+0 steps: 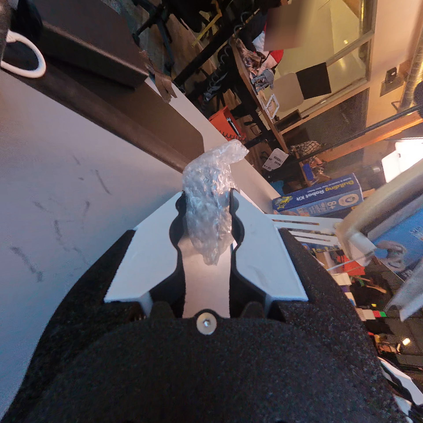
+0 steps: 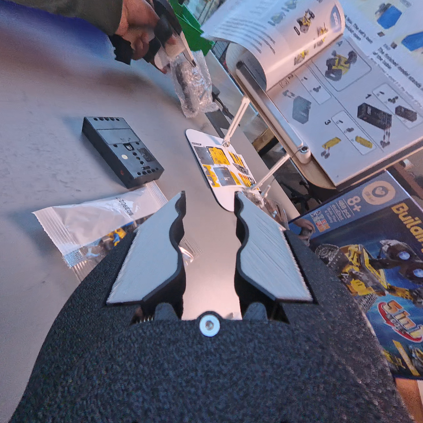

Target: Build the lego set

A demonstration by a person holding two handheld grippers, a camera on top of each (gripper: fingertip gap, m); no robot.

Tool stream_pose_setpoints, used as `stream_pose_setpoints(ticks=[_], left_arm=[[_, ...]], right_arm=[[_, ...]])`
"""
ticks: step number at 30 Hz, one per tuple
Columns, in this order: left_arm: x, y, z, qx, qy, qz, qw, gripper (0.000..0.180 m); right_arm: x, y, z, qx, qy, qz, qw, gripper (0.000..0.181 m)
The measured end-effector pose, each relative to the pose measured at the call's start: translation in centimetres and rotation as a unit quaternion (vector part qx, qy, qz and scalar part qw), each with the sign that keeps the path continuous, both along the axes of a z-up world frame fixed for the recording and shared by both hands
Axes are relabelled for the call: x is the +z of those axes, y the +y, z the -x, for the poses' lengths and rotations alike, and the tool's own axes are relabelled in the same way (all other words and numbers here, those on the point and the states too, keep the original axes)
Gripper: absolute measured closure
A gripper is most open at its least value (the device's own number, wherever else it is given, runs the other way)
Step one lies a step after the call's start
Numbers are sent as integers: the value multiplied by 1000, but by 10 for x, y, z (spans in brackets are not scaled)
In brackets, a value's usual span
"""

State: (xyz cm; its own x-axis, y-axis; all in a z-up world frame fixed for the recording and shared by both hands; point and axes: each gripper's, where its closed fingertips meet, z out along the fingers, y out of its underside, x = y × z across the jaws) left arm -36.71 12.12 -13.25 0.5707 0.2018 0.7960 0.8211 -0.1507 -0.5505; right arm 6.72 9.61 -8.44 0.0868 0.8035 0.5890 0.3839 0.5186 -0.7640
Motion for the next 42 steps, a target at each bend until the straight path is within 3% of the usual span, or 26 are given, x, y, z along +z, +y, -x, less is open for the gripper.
stream_pose_setpoints(ticks=[4, 9, 15, 19, 22, 25, 28, 30, 31, 36, 42], left_arm=[[-6, 14, 16, -6, 31, 48, 998, 141], [-4, 4, 26, 17, 158, 114, 981, 113], [54, -21, 9, 66, 267, 39, 961, 111], [104, -43, -27, 73, 327, -31, 942, 115], [124, -63, -63, 55, 358, -65, 930, 118], [125, -83, -100, 16, 385, -77, 919, 121], [114, -98, -133, -30, 408, -78, 909, 123], [102, -105, -152, -68, 418, -74, 903, 124], [95, -108, -161, -89, 418, -73, 901, 124], [68, -111, -203, -193, 416, -74, 886, 123], [53, -106, -257, -316, 310, -117, 889, 109]], right_arm=[[-8, 27, -22, -52, -7, 39, 998, 143], [-23, 62, -31, -111, -17, 84, 990, 146], [-52, 112, -19, -153, -96, 80, 980, 144], [-70, 157, 5, -157, -194, 20, 968, 132], [-95, 181, 20, -155, -262, 53, 951, 113], [-104, 186, 27, -146, -280, 138, 939, 130], [-101, 195, 28, -151, -286, 106, 940, 160], [-92, 197, 29, -152, -263, 78, 949, 179], [-87, 192, 28, -144, -251, 82, 954, 181], [-45, 152, 15, -86, -197, 152, 965, 181], [1, 76, -10, 62, -159, 298, 939, 181]])
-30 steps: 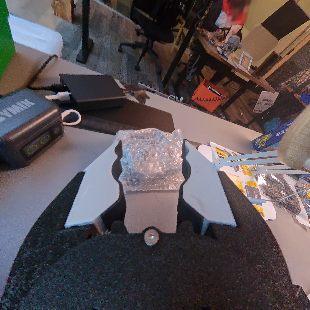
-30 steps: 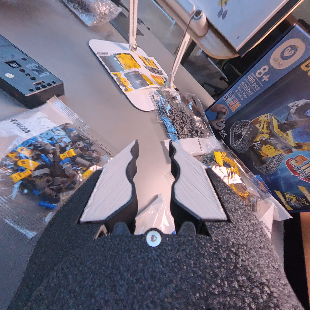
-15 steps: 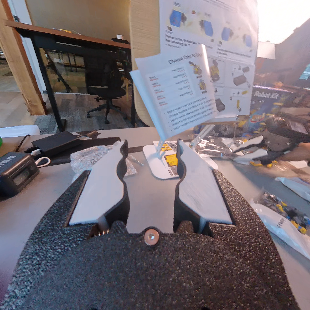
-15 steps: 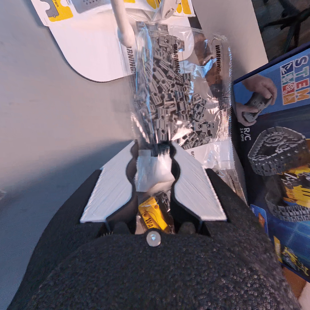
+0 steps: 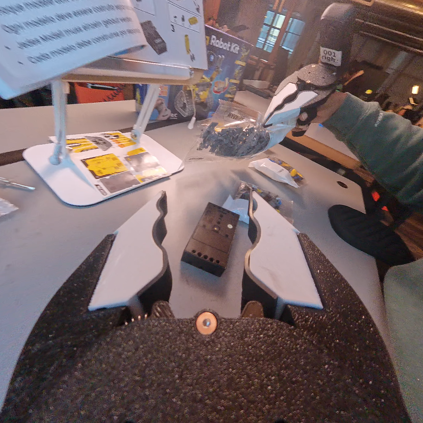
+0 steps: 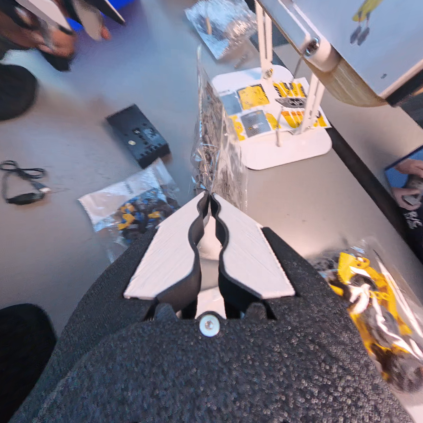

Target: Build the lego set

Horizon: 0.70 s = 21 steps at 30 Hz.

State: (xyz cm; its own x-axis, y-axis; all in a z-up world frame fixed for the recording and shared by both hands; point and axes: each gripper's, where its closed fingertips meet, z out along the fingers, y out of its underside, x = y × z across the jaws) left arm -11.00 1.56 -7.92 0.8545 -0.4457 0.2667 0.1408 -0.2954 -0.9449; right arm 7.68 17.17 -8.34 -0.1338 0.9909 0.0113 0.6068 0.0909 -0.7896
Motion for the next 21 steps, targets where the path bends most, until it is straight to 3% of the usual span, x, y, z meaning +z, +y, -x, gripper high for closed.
stream_pose_setpoints(ticks=[5, 11, 13, 15, 16, 21], left_arm=[[-4, -1, -42, -101, -69, 12, 992, 97], [42, -3, -91, -212, -188, -58, 957, 89], [71, -15, -100, -247, -210, -108, 940, 111], [86, -25, -100, -259, -198, -139, 935, 158], [89, -27, -95, -252, -191, -148, 937, 169], [81, -31, -79, -209, -175, -97, 957, 180]], right_arm=[[65, -67, -4, 94, 150, 174, 969, 181], [127, -126, 5, 182, 337, 363, 850, 181], [125, -136, 16, 176, 357, 399, 826, 181], [118, -139, 26, 156, 369, 425, 812, 181], [113, -137, 30, 140, 371, 435, 808, 181], [77, -130, 47, 74, 332, 412, 845, 181]])
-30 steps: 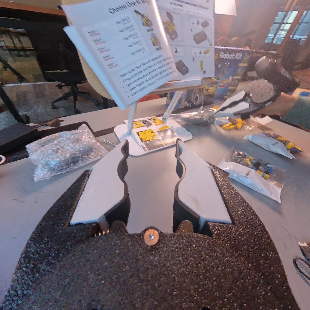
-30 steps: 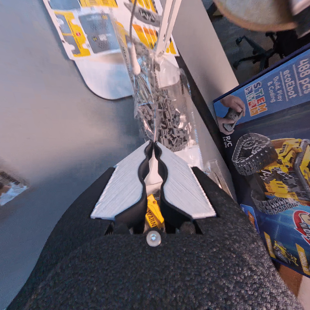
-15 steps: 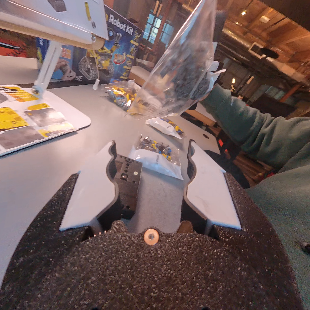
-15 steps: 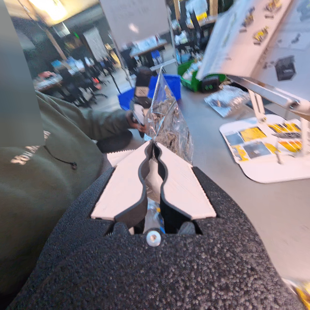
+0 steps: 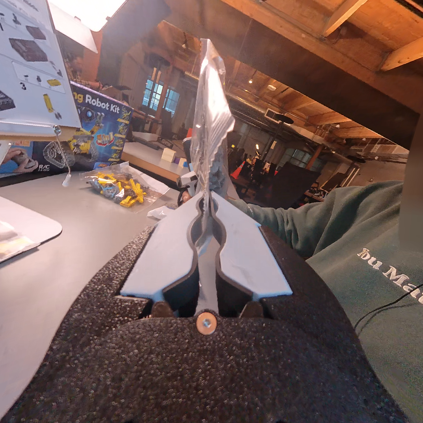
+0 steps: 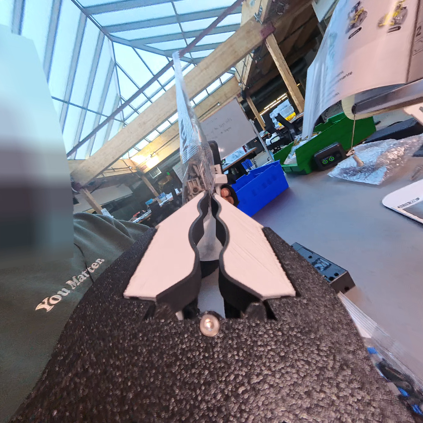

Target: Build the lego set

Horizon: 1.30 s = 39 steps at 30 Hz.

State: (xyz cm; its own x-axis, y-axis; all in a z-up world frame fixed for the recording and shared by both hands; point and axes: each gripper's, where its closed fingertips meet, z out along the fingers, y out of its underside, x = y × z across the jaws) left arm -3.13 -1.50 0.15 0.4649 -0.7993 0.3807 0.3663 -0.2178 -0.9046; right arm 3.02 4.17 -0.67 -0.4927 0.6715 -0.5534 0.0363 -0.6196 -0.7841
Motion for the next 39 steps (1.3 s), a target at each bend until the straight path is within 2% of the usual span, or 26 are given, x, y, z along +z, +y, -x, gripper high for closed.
stream_pose_setpoints(ticks=[4, 7, 13, 17, 22, 24, 27, 30, 34, 37, 39], left_arm=[[-5, 1, 17, 31, -14, 64, 997, 180], [-8, 1, 36, 64, 11, 94, 993, 180], [-11, -13, 87, 144, 91, 133, 976, 180], [2, -24, 149, 236, 137, 150, 950, 180], [35, -36, 260, 367, 170, 163, 900, 180], [48, -38, 316, 427, 184, 174, 868, 180], [64, -38, 410, 522, 197, 199, 806, 180], [71, -38, 500, 608, 230, 229, 725, 180], [52, -23, 586, 677, 264, 256, 638, 180], [5, -2, 615, 685, 255, 291, 618, 180], [-28, 15, 616, 671, 219, 312, 636, 169]], right_arm=[[-21, 3, 12, -33, -64, -26, 997, 181], [-45, 12, 17, -75, -119, -55, 989, 181], [-51, 20, -3, -101, -122, -52, 986, 181], [-58, 18, -16, -105, -130, -57, 984, 181], [-71, 11, -25, -99, -149, -73, 981, 181], [-75, 8, -26, -94, -156, -79, 980, 181], [-81, 6, -23, -90, -170, -91, 977, 181], [-82, 5, -19, -88, -174, -96, 976, 181], [-86, 6, -11, -88, -180, -91, 976, 181], [-88, 6, -5, -90, -186, -89, 974, 181], [-87, 5, -4, -89, -188, -93, 974, 181]])
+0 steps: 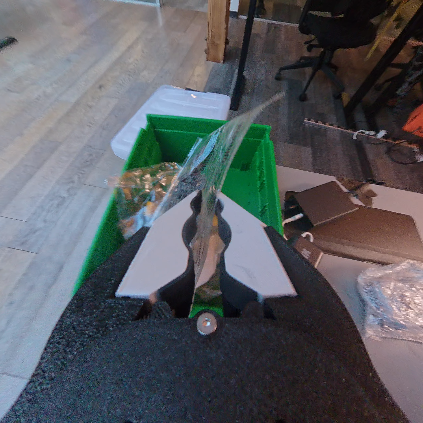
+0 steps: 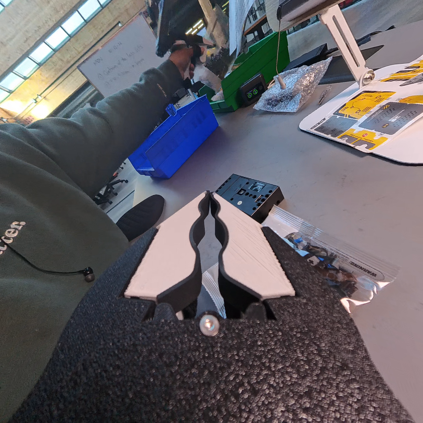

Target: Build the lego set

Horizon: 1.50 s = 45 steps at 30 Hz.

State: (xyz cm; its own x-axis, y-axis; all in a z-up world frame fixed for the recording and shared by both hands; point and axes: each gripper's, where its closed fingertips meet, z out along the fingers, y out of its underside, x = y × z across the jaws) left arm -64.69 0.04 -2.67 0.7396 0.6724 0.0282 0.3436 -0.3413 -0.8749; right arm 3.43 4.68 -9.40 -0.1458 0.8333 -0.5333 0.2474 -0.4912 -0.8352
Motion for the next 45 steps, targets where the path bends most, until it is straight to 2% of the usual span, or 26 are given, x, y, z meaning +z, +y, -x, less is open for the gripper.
stream_pose_setpoints(ticks=[2, 4, 9, 11, 13, 15, 19, 24, 25, 28, 30, 31, 33, 34, 35, 39, 42, 45], left_arm=[[-20, 20, -11, -23, -56, -38, 997, 146], [-22, 32, -22, -45, -71, -65, 994, 133], [27, 42, -67, -114, -33, -116, 986, 123], [54, 40, -100, -155, -9, -138, 978, 123], [77, 34, -142, -199, 17, -157, 967, 123], [91, 25, -192, -246, 41, -162, 955, 123], [93, 2, -297, -341, 54, -175, 922, 122], [49, -20, -416, -440, 2, -174, 881, 124], [39, -24, -436, -455, -12, -178, 873, 124], [8, -31, -485, -487, -32, -172, 856, 123], [-11, -34, -507, -501, -39, -162, 849, 120], [-20, -35, -516, -508, -54, -159, 845, 116], [-30, -36, -525, -509, -82, -161, 842, 115], [-33, -35, -527, -506, -90, -165, 842, 115], [-35, -35, -528, -506, -97, -166, 841, 115], [-44, -31, -538, -520, -111, -152, 833, 115], [-47, -23, -555, -542, -144, -154, 814, 115], [-49, -13, -579, -566, -189, -165, 785, 114]], right_arm=[[0, 0, -1, 0, -4, -8, 1000, 181], [1, 0, -4, -1, -5, -13, 1000, 181], [5, 16, -19, -48, -11, -83, 995, 180], [4, 34, -31, -94, -33, -132, 986, 173], [-2, 65, -50, -162, -84, -212, 960, 160], [-7, 98, -76, -224, -148, -297, 916, 148], [-23, 159, -132, -280, -281, -394, 829, 129], [-47, 235, -186, -294, -396, -403, 771, 108], [-45, 252, -197, -306, -404, -389, 770, 103], [-52, 289, -221, -325, -403, -258, 816, 90], [-71, 298, -233, -300, -420, -186, 836, 92], [-81, 294, -231, -274, -419, -151, 852, 101], [-93, 286, -223, -245, -407, -123, 871, 129], [-93, 286, -220, -244, -397, -136, 874, 159], [-85, 286, -212, -245, -366, -157, 884, 178], [-42, 273, -187, -239, -279, -280, 887, 181], [-3, 251, -165, -228, -222, -396, 861, 181], [37, 218, -144, -201, -156, -473, 844, 181]])
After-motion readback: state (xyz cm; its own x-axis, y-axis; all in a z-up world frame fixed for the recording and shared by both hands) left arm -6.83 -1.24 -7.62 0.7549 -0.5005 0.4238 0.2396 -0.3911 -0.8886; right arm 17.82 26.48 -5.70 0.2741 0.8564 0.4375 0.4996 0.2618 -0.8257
